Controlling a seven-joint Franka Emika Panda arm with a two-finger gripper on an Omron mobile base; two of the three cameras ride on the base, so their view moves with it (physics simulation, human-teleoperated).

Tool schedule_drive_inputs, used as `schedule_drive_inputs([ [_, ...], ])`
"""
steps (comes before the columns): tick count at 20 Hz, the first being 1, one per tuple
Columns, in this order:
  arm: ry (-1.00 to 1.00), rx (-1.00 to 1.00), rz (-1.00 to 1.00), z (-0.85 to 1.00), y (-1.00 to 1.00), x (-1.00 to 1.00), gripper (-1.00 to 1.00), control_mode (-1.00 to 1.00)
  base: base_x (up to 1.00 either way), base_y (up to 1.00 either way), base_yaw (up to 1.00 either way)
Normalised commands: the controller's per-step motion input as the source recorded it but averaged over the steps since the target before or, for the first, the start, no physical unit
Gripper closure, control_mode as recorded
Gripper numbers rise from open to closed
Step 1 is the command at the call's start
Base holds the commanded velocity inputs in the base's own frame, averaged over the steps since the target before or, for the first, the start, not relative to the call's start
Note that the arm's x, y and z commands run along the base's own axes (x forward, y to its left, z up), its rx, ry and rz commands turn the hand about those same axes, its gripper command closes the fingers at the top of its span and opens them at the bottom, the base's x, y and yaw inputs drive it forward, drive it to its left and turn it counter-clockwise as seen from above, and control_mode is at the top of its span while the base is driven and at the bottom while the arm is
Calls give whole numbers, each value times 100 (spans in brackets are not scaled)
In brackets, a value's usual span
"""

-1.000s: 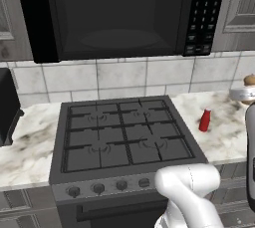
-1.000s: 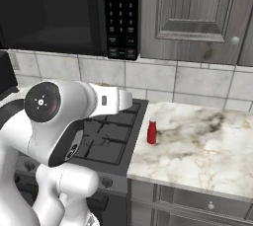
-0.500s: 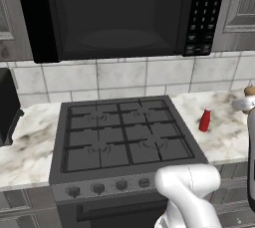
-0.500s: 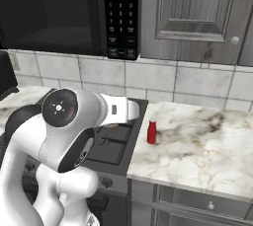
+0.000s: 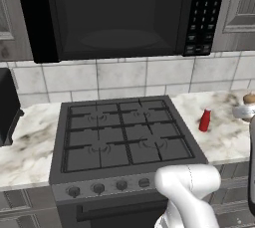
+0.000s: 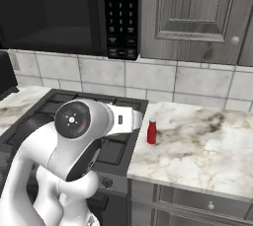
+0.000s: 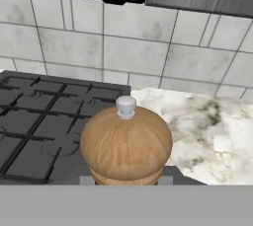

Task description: Take 2 condiments from the cabinet and move them on the counter near the stove.Make sure the condiments are lined up with each other, next to each other.

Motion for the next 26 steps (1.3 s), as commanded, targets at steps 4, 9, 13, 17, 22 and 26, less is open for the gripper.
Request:
schedule_drive_inputs([
  [4,2,3,11,-31,-12,8,100,-100,0,0,0],
  [9,10,5,6,-24,-7,13,100,-100,0,0,0],
  [13,9,14,2,-19,-14,18,100,-100,0,0,0],
  [17,5,22,1,-16,-29,15,100,-100,0,0,0],
  [22,2,14,1,-23,-23,10,100,-100,0,0,0],
  [26,4,4,4,-26,-5,12,100,-100,0,0,0],
])
